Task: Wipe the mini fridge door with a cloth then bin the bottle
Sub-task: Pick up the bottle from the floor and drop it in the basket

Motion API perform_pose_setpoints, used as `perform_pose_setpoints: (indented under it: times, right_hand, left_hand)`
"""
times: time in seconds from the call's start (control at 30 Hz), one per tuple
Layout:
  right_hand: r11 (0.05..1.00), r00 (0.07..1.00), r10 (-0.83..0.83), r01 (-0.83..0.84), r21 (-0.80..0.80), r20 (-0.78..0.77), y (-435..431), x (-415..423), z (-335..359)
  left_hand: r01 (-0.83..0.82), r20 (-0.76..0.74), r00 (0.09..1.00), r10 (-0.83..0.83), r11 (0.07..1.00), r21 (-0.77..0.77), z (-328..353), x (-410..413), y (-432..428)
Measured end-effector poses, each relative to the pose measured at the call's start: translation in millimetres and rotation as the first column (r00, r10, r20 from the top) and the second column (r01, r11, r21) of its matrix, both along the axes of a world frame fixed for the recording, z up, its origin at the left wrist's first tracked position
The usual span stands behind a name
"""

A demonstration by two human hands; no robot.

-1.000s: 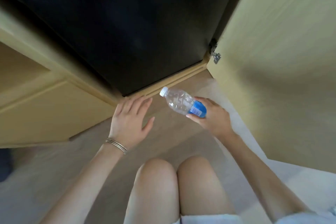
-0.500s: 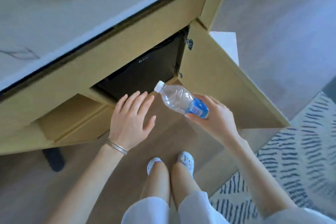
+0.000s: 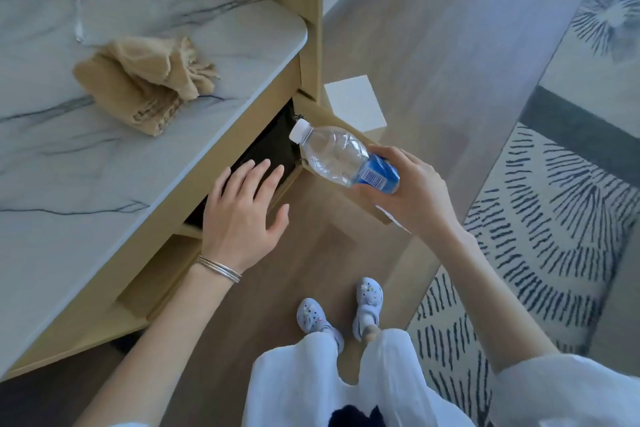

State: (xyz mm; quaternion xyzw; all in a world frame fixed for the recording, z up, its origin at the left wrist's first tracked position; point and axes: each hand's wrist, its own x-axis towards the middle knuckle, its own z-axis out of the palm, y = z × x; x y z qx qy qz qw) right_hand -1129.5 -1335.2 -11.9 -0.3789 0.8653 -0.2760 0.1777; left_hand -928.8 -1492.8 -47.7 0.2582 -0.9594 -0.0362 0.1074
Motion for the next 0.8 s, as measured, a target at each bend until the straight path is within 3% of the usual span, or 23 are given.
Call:
perform_pose_setpoints:
  times: [0.37, 0.57, 0.8]
  right_hand:
    - [0.984, 0.978, -0.177, 0.179, 0.017, -0.108, 90.8, -49.4, 19.9]
    - [0.965, 0.961, -0.247, 0.256, 0.060, -0.127, 157.9, -91.5, 29.9]
    - [0.953, 0.942, -0.282, 0.298, 0.061, -0.184, 242.2, -167.9, 40.5]
  left_hand:
    - [0.199, 0.005, 0.980, -0.199, 0.979, -0.044, 28.5, -76.9, 41.8]
    - [0.267, 0.066, 0.962, -0.265, 0.963, -0.022, 37.0, -141.1, 90.6]
    - [0.317, 0.019, 0.948, -0.317, 0.948, -0.023, 44.3, -234.8, 165.5]
